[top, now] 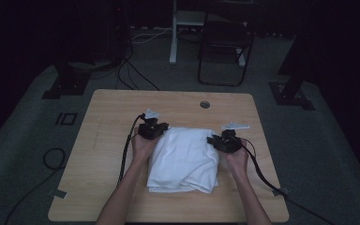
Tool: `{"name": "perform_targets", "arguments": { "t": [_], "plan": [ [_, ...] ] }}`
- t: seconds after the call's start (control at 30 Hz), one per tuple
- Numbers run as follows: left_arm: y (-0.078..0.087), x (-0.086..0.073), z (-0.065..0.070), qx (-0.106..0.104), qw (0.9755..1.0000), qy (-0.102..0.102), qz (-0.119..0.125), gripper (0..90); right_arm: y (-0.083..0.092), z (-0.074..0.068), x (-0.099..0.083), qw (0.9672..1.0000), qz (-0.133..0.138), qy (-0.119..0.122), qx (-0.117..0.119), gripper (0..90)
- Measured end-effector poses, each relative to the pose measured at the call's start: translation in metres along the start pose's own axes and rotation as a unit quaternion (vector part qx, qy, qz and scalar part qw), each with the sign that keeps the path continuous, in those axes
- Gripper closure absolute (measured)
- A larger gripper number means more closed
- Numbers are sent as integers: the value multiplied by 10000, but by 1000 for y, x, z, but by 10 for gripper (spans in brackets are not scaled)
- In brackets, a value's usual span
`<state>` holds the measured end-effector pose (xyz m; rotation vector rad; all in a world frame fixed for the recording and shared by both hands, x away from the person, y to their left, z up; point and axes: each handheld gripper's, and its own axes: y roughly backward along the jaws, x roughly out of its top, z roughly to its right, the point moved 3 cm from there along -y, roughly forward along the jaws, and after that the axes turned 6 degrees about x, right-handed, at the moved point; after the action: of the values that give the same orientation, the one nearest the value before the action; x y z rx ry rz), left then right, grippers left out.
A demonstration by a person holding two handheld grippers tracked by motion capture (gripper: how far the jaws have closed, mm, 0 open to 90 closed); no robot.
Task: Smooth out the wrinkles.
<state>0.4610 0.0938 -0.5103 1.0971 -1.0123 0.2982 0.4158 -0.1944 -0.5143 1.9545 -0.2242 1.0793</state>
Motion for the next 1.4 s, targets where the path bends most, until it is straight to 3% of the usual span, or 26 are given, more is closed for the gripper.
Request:
{"name": "perform_targets", "arguments": {
  "t": [0.03,0.13,0.27,0.3,0.37,0.43,0.5,0.57,0.63,0.67,0.73,0.77,0.83,0.87,0.9,0.93,0.97,1.0,1.03,1.07,1.1,1.13,1.23,1.33,1.4],
  "plan": [
    [2,-1,-1,51,10000,-48,2,879,0,0,-1,10000,-22,32,-49,872],
    [8,-3,-6,257,9996,14,74,886,5,6,-3,10000,68,-28,-58,894],
    [13,-10,-18,411,9984,381,122,887,16,19,-3,9990,220,-97,-383,896],
    [12,-13,-22,442,9971,609,129,887,18,24,-2,9983,269,-123,-506,897],
    [12,-15,-23,432,9966,688,126,885,18,31,-3,9979,266,-225,-548,896],
    [12,-16,-19,537,9969,558,158,873,14,33,-4,9980,178,-251,-545,888],
    [15,-15,-16,659,9968,398,192,787,11,30,-7,9978,9,-213,-626,722],
    [24,-14,-13,714,9966,283,282,691,15,23,-9,9972,87,-188,-721,577],
    [34,-13,-8,794,9961,136,360,646,24,12,-12,9969,279,-151,-723,520],
    [40,-13,-6,834,9957,62,392,637,30,0,-15,9973,365,-31,-640,497],
    [51,-14,1,828,9954,-28,485,614,38,-25,-24,9979,381,334,-400,485],
    [51,-14,1,828,9954,-28,485,611,38,-25,-24,9979,381,334,-400,485],
    [63,-19,9,795,9952,-113,555,604,41,-47,-36,9980,322,541,-71,485],
    [71,-27,18,686,9958,-109,600,602,41,-53,-40,9979,306,571,37,486],
    [71,-27,18,686,9958,-109,600,599,41,-53,-40,9979,306,571,37,486],
    [72,-37,26,482,9974,-87,534,596,31,-66,-57,9975,22,657,249,481],
    [72,-37,26,482,9974,-87,534,594,31,-66,-57,9975,22,657,249,481],
    [70,-46,31,386,9981,-18,475,594,23,-66,-62,9973,-178,665,245,551],
    [70,-46,31,386,9981,-18,475,592,23,-66,-62,9973,-178,665,245,551],
    [64,-53,34,383,9986,-56,360,589,19,-64,-66,9962,-391,678,373,791],
    [64,-53,34,383,9986,-56,360,588,19,-64,-66,9962,-391,678,373,791],
    [58,-58,35,362,9990,-48,269,586,24,-62,-70,9956,-462,734,362,877],
    [55,-60,35,325,9991,-4,274,584,36,-59,-72,9962,-363,700,360,886],
    [54,-61,34,363,9991,-22,235,584,63,-45,-80,9974,-294,657,-48,889],
    [56,-62,34,328,9991,3,254,579,73,-35,-86,9982,-311,497,-155,884]
  ]
}}
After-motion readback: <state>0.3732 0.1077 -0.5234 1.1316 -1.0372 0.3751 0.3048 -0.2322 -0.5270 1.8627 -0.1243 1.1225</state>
